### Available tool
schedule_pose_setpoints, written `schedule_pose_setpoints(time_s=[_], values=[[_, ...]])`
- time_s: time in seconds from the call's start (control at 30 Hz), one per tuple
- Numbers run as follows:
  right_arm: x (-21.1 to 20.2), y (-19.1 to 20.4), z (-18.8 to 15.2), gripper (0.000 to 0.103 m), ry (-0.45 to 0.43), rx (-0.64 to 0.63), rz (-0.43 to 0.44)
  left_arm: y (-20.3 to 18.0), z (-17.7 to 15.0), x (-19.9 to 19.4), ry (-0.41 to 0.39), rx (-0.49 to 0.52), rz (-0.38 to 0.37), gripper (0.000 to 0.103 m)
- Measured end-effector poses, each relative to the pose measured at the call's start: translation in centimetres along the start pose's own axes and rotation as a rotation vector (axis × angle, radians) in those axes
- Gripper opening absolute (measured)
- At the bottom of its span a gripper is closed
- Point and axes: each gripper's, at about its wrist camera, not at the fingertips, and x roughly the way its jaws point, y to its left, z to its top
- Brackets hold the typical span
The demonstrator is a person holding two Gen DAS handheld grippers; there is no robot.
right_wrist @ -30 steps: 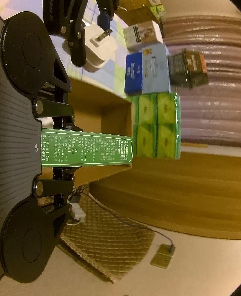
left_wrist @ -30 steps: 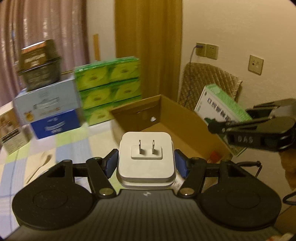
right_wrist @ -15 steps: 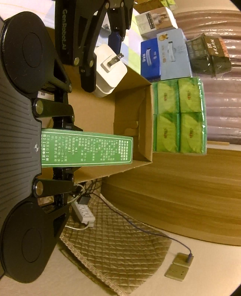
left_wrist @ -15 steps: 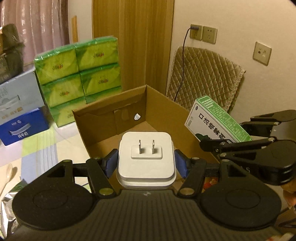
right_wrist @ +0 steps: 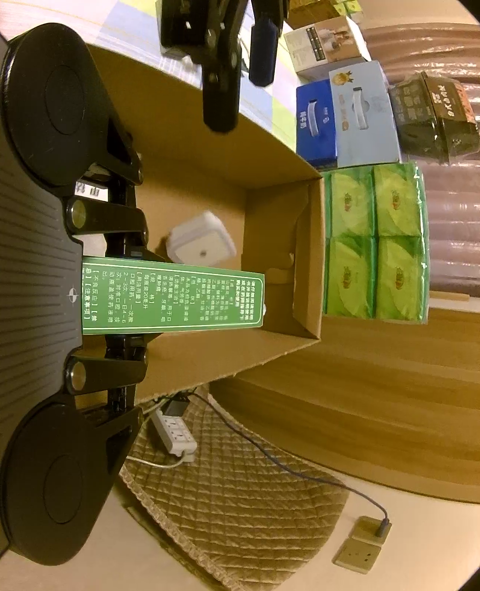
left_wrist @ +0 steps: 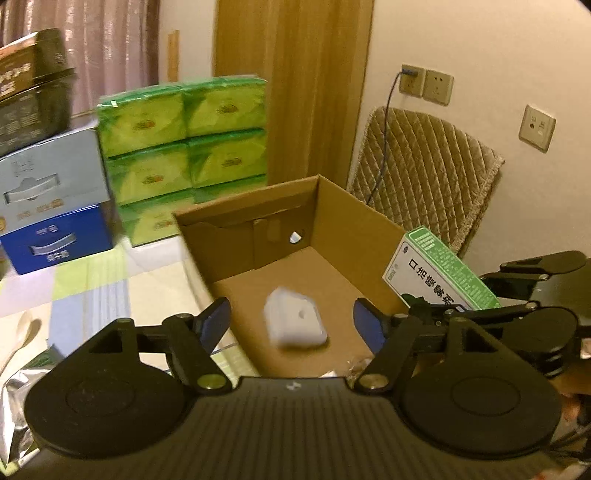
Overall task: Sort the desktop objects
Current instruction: 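Carry both items into the cardboard box and open the left tool to drop the plug adapter, then lower the green box into the cardboard box and open the right tool, then move both tools back over the table toward the remaining items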
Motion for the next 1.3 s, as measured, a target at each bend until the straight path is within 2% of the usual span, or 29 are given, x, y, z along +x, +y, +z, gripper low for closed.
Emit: schedule_pose_setpoints(time_s=[0.1,0.13,0.17,0.2,0.23,0.63,0.87,1.3], values=[[-0.1,0.5,0.6,0.028,-0.022,-0.005,-0.001,0.5,-0.2,-1.3,-0.009,0.004,0.015,0.071],[-0.2,0.6,0.8,0.033,-0.042,-0.008,0.004,0.6,-0.3,-1.7,-0.013,0.005,0.018,0.073],[-0.2,0.7,1.1,0.042,-0.050,-0.012,0.002,0.8,-0.3,-2.0,-0.017,0.001,0.023,0.074],[-0.3,0.8,1.3,0.064,-0.053,-0.009,-0.005,0.9,-0.4,-2.3,-0.019,-0.007,0.023,0.074],[-0.7,0.7,1.4,0.070,-0.070,0.005,-0.013,1.1,-0.5,-2.6,-0.021,-0.014,0.021,0.074],[-5.3,1.0,0.2,0.070,-0.089,0.007,-0.027,1.7,-3.0,-6.0,-0.018,-0.026,0.051,0.077],[-8.5,2.5,-0.7,0.072,-0.096,-0.001,-0.023,1.4,-3.6,-9.0,-0.028,-0.031,0.064,0.079],[-14.8,7.0,-1.6,0.085,-0.144,-0.016,0.036,2.1,-5.6,-16.7,-0.039,-0.042,0.128,0.085]])
